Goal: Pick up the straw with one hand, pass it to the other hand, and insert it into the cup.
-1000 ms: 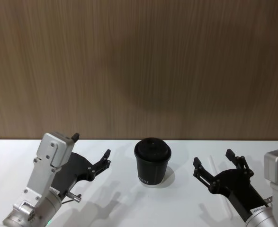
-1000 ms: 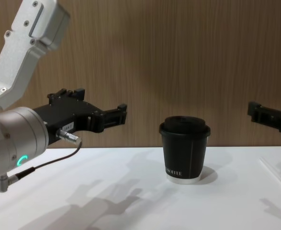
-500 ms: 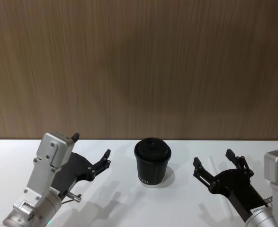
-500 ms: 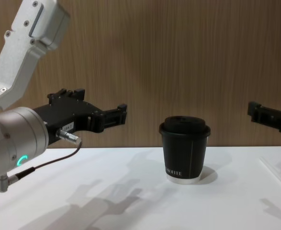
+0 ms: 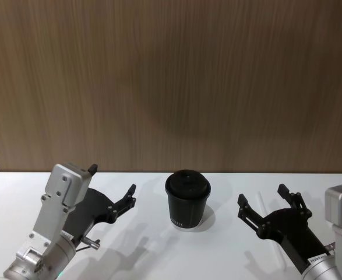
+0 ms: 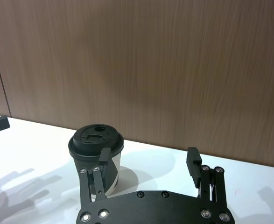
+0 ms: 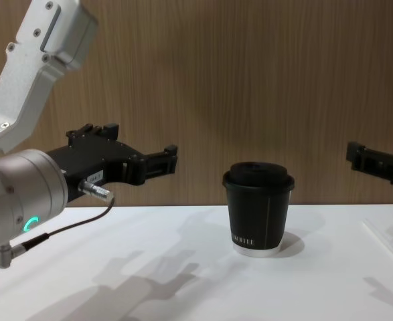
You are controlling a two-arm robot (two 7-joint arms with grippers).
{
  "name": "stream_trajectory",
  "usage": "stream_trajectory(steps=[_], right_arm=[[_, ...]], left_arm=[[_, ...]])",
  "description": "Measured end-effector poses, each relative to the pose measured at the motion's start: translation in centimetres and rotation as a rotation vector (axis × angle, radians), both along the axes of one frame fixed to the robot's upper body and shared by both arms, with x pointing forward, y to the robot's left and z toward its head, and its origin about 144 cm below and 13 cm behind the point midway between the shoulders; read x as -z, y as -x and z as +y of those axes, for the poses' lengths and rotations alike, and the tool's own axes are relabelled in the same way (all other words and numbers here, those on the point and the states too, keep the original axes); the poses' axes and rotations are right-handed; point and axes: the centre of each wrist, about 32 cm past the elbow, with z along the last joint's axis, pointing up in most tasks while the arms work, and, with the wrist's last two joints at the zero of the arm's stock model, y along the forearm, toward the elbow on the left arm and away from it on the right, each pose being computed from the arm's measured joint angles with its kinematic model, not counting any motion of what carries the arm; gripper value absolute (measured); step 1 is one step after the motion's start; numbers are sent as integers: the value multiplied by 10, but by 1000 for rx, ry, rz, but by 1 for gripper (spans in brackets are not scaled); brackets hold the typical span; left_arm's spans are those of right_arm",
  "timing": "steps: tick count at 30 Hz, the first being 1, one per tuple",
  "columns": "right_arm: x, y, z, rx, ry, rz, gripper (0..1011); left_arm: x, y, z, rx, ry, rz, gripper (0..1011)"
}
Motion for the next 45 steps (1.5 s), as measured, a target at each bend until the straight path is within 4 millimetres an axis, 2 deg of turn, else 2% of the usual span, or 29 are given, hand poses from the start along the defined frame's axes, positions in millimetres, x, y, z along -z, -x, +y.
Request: stream_trajectory(steps=[18, 34, 45], right_arm=[[4, 3, -12, 6, 10, 77, 1001], [17, 3, -24, -6, 15, 208, 1001], [28, 1, -26, 45, -8, 267, 1001]], left_arm=[[0, 0, 0, 0, 0, 0, 1000], [0, 0, 0, 0, 0, 0, 1000], [0, 0, 0, 0, 0, 0, 1000]])
